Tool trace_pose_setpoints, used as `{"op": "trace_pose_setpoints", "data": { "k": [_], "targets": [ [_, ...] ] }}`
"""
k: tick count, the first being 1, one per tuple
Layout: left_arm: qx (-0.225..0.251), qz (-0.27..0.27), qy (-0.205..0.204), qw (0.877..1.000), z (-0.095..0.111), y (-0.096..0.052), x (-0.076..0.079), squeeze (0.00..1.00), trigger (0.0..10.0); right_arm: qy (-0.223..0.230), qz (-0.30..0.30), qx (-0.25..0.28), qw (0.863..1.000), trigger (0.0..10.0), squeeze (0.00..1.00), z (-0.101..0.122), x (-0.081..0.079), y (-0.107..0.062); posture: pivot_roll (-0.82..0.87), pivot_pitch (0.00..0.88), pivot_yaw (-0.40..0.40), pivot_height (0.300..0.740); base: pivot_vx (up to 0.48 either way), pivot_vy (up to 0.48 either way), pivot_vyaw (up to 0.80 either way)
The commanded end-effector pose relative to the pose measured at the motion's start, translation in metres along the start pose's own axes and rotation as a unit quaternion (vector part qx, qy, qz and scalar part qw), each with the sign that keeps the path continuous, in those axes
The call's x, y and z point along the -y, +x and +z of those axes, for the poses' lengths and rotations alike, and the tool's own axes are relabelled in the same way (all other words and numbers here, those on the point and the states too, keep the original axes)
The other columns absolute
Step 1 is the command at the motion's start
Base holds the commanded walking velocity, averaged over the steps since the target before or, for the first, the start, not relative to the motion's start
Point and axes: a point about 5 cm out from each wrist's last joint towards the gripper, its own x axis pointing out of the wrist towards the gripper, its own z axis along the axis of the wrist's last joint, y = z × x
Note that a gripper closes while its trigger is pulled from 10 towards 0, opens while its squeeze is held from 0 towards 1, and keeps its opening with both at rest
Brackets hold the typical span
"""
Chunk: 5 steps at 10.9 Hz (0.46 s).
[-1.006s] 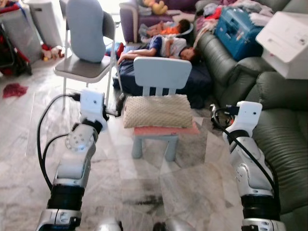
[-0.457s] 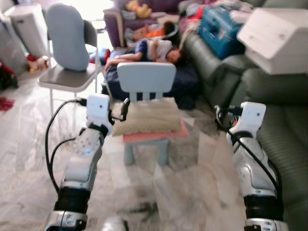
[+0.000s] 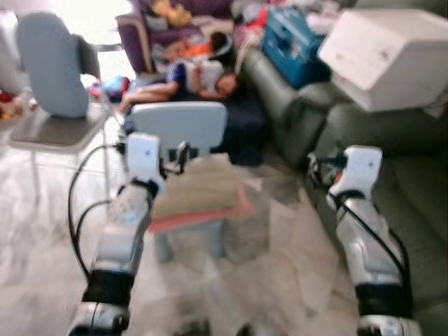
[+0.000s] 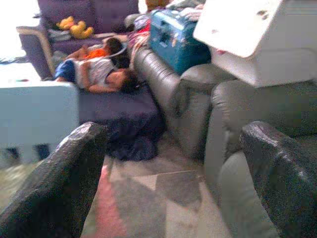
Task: Move the pillow to the sofa
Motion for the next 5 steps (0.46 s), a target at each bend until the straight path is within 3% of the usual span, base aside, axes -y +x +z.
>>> {"op": "trace_pose_setpoints", "data": {
  "k": [1, 5],
  "targets": [
    [-0.001, 0.019, 0.010, 1.000, 0.0012, -0.0012, -0.0117, 0.00, 10.0, 0.007, 0.014, 0.012, 1.000, 10.0, 0.00, 0.0059, -0.0091, 0.0022, -0.08, 0.000, -0.053, 0.740, 0.322, 0.356, 0.00],
    [-0.002, 0.025, 0.014, 1.000, 0.0005, -0.0006, -0.0116, 0.00, 10.0, 0.010, 0.013, 0.011, 1.000, 10.0, 0.00, 0.0050, -0.0078, 0.0020, -0.08, 0.000, -0.055, 0.740, 0.321, 0.357, 0.00]
  ]
}}
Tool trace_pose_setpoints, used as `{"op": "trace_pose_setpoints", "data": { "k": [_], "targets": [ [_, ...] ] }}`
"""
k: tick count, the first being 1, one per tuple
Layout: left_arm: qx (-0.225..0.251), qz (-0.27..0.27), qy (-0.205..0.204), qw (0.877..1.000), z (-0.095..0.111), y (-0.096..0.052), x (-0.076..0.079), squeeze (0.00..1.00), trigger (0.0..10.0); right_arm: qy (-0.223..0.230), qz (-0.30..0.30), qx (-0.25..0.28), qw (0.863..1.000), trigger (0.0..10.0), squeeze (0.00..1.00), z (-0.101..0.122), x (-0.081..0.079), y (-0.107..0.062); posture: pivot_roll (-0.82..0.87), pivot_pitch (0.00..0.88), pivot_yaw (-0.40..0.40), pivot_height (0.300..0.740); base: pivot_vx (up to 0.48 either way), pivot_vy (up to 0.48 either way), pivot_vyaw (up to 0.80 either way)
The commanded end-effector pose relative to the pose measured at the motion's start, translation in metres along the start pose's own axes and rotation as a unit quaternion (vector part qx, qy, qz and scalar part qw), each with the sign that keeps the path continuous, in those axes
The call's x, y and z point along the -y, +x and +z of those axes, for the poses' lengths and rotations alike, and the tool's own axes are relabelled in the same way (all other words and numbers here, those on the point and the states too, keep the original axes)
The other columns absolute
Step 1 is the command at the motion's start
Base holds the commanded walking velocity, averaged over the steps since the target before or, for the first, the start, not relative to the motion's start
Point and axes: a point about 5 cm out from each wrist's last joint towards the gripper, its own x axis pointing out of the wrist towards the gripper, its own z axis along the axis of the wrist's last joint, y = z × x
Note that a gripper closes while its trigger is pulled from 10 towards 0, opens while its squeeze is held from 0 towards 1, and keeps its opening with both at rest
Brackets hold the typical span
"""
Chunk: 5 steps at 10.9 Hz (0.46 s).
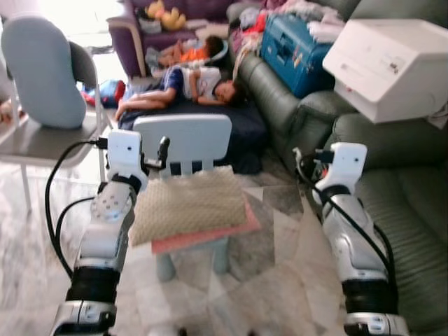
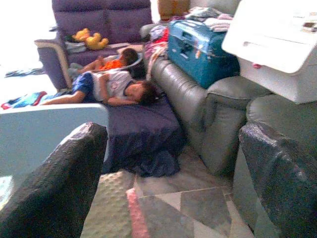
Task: Move the pillow to the sofa
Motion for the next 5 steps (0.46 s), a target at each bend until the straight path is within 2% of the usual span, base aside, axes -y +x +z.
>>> {"op": "trace_pose_setpoints", "data": {
  "k": [1, 2, 3, 5],
  "targets": [
    [0.001, -0.014, 0.000, 1.000, 0.0012, 0.0019, 0.0090, 0.00, 10.0, -0.002, -0.011, 0.001, 1.000, 10.0, 0.00, 0.0005, 0.0088, -0.0012, -0.08, 0.000, -0.055, 0.740, 0.319, 0.360, 0.00],
    [0.003, -0.014, 0.002, 1.000, 0.0015, 0.0019, 0.0091, 0.00, 10.0, -0.002, -0.011, 0.001, 1.000, 10.0, 0.00, 0.0004, 0.0087, -0.0012, -0.08, 0.000, -0.055, 0.740, 0.371, 0.304, 0.00],
    [0.004, -0.015, 0.004, 1.000, 0.0016, 0.0018, 0.0096, 0.00, 10.0, -0.003, -0.009, 0.001, 1.000, 10.0, 0.00, 0.0006, 0.0082, -0.0011, -0.08, 0.000, -0.055, 0.740, 0.446, 0.000, 0.00],
    [0.003, -0.016, 0.005, 1.000, 0.0013, 0.0016, 0.0105, 0.00, 10.0, -0.012, -0.005, 0.004, 1.000, 10.0, 0.00, 0.0011, 0.0072, -0.0013, -0.08, 0.000, -0.054, 0.740, 0.450, 0.000, 0.71]
  ]
}}
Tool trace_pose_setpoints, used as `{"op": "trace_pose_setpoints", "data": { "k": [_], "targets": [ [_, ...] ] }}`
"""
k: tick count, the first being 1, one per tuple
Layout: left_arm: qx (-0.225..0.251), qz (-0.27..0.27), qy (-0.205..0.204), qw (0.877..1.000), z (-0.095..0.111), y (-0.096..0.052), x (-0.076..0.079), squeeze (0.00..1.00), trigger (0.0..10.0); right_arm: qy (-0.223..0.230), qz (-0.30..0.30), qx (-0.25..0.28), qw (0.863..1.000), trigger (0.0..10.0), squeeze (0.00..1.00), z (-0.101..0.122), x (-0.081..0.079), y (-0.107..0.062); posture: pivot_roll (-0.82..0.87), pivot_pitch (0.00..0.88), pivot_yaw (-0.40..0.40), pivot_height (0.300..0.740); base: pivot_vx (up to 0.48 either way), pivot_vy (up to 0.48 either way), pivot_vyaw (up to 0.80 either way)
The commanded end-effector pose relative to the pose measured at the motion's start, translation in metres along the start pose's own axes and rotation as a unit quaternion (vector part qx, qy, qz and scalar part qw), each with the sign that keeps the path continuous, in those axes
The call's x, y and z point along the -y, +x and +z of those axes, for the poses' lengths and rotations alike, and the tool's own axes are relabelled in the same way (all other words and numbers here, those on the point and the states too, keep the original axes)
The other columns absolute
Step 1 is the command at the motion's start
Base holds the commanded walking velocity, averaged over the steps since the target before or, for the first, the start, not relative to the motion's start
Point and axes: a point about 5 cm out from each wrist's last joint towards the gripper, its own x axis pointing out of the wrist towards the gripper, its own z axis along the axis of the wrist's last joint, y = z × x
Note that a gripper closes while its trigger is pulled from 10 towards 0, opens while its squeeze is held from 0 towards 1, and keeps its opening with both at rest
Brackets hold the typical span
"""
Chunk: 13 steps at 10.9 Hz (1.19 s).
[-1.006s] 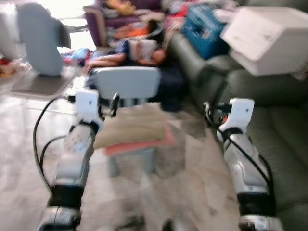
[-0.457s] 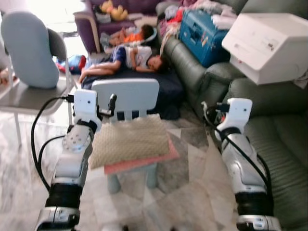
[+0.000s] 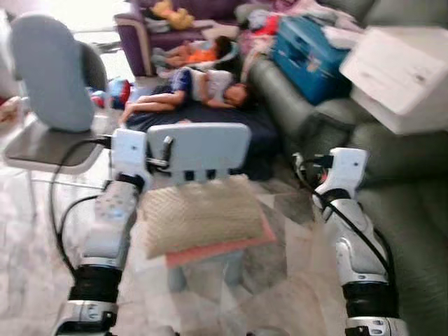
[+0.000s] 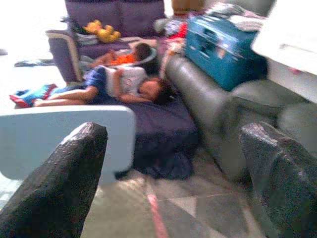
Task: Move the pillow to the sofa
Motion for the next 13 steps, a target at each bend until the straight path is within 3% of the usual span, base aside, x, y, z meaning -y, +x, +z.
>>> {"op": "trace_pose_setpoints", "data": {
  "k": [1, 5, 8, 10, 13],
  "targets": [
    [0.000, -0.012, -0.001, 1.000, 0.001, 0.002, 0.009, 0.00, 10.0, -0.003, -0.012, 0.011, 1.000, 10.0, 0.00, 0.008, 0.007, 0.002, -0.08, 0.000, -0.054, 0.740, 0.446, 0.000, 0.00],
    [-0.001, -0.023, 0.005, 1.000, -0.001, 0.002, 0.012, 0.00, 10.0, 0.006, -0.010, 0.013, 1.000, 10.0, 0.00, 0.008, 0.004, 0.003, -0.07, 0.000, -0.058, 0.740, 0.092, 0.000, 0.00],
    [-0.004, -0.024, 0.003, 1.000, -0.002, 0.002, 0.014, 0.00, 10.0, 0.007, -0.011, 0.004, 1.000, 10.0, 0.00, 0.005, 0.005, 0.003, -0.07, 0.000, -0.064, 0.740, 0.000, 0.000, -0.67],
    [0.005, -0.044, -0.025, 0.999, -0.001, 0.002, 0.015, 0.00, 10.0, 0.004, -0.010, 0.005, 1.000, 10.0, 0.00, 0.006, 0.004, 0.004, -0.07, 0.000, -0.064, 0.740, 0.000, 0.000, 0.00],
    [0.015, -0.054, -0.012, 0.998, 0.003, 0.002, 0.003, 0.00, 10.0, 0.010, -0.009, 0.021, 1.000, 10.0, 0.00, 0.014, 0.006, 0.007, -0.07, 0.000, -0.063, 0.740, 0.000, 0.000, 0.00]
  ]
}}
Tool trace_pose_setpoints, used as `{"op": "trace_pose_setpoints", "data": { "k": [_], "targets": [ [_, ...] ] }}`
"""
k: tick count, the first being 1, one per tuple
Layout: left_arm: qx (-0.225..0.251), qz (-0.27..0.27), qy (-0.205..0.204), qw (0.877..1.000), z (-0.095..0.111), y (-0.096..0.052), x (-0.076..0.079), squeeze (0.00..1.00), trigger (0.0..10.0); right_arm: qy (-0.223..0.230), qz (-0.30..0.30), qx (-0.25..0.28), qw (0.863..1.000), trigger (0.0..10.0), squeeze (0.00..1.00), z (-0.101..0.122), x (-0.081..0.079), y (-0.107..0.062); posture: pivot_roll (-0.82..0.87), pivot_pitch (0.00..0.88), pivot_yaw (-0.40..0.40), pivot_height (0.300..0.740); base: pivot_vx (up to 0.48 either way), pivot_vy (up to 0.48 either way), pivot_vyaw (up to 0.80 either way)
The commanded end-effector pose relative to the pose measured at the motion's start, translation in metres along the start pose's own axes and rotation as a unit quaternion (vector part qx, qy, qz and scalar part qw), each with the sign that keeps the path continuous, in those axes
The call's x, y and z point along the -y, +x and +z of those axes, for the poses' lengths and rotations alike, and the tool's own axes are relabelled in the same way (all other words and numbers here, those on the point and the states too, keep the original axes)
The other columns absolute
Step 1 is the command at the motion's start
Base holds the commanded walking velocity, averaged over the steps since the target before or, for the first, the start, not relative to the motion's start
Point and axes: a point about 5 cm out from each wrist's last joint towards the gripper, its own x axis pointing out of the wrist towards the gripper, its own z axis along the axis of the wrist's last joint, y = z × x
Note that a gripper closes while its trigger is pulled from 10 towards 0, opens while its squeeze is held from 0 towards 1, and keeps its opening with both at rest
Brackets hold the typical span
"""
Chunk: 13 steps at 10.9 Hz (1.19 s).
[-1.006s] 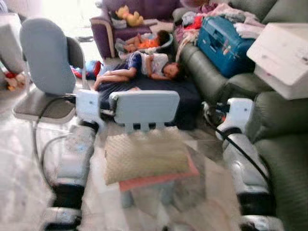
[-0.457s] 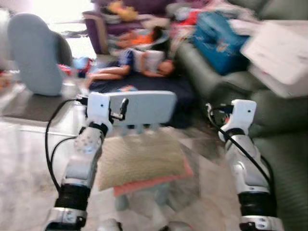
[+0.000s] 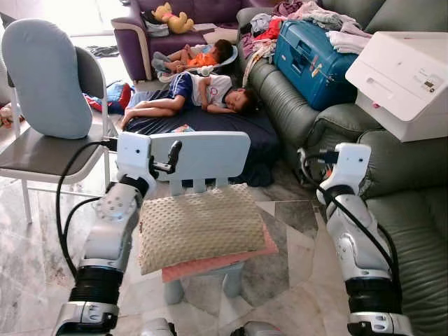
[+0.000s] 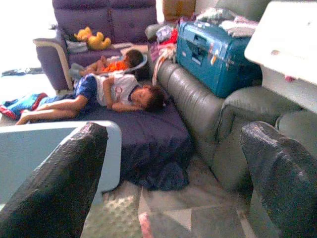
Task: Move the pillow to the sofa
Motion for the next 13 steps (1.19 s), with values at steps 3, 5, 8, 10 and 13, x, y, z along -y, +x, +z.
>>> {"op": "trace_pose_setpoints", "data": {
  "k": [3, 5, 8, 10, 13],
  "targets": [
    [-0.011, 0.009, 0.018, 1.000, -0.006, -0.008, -0.006, 0.00, 10.0, 0.001, 0.001, 0.004, 1.000, 10.0, 0.00, 0.002, 0.003, 0.000, -0.07, 0.000, -0.062, 0.740, 0.000, 0.000, 0.00],
    [-0.007, 0.010, 0.019, 1.000, -0.002, -0.003, -0.009, 0.00, 10.0, 0.003, 0.003, 0.003, 1.000, 10.0, 0.00, 0.002, 0.002, 0.001, -0.07, 0.000, -0.063, 0.713, 0.000, 0.000, 0.00],
    [0.004, 0.008, 0.012, 1.000, 0.004, 0.000, -0.009, 0.00, 10.0, 0.008, 0.006, 0.001, 1.000, 10.0, 0.00, 0.000, 0.002, 0.000, -0.07, 0.000, -0.064, 0.663, 0.000, 0.000, 0.00],
    [0.027, -0.012, 0.000, 1.000, 0.020, 0.003, -0.003, 0.00, 10.0, 0.019, 0.009, 0.004, 1.000, 10.0, 0.00, 0.003, 0.000, 0.003, -0.04, 0.001, -0.078, 0.653, 0.000, 0.000, 0.00],
    [0.005, 0.012, 0.046, 0.999, 0.000, 0.012, -0.021, 0.00, 10.0, 0.040, 0.012, -0.003, 0.999, 10.0, 0.00, -0.006, -0.014, 0.008, -0.01, 0.000, -0.070, 0.653, 0.000, 0.000, 0.00]
  ]
}}
